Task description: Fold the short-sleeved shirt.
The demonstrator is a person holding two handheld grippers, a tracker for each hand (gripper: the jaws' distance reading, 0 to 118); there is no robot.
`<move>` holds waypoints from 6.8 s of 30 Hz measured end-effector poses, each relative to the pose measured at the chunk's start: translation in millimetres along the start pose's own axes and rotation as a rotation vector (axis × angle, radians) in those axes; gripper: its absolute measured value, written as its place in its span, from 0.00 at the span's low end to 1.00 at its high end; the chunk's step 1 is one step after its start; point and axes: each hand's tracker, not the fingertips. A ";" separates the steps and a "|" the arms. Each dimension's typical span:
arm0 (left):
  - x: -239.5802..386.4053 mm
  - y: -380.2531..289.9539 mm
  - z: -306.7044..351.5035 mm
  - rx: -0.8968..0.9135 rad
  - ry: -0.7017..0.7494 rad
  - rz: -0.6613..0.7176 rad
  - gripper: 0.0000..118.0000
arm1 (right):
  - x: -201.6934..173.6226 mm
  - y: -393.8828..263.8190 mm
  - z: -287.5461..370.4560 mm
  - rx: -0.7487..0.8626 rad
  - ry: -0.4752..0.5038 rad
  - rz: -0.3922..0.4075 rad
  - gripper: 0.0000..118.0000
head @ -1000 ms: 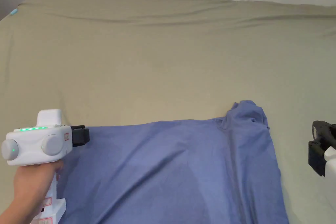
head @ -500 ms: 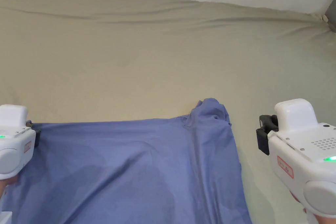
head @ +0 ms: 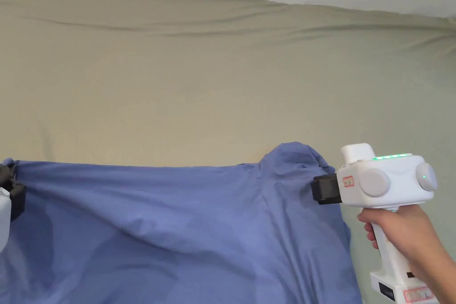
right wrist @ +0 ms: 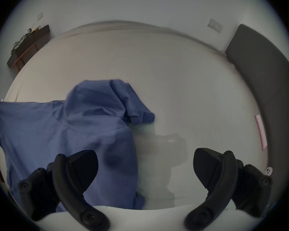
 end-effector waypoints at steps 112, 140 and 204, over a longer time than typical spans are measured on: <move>23.1 184.4 -43.0 0.259 0.015 0.007 0.00 | 39.9 47.0 212.2 0.688 -0.229 0.103 0.02; -28.9 -182.2 124.1 -0.475 -0.197 -0.012 0.00 | 7.4 -330.1 222.5 -0.011 0.095 -0.136 0.02; 66.7 32.8 17.2 0.055 -0.185 0.013 0.66 | -64.9 -104.2 305.1 0.739 -0.151 0.070 0.00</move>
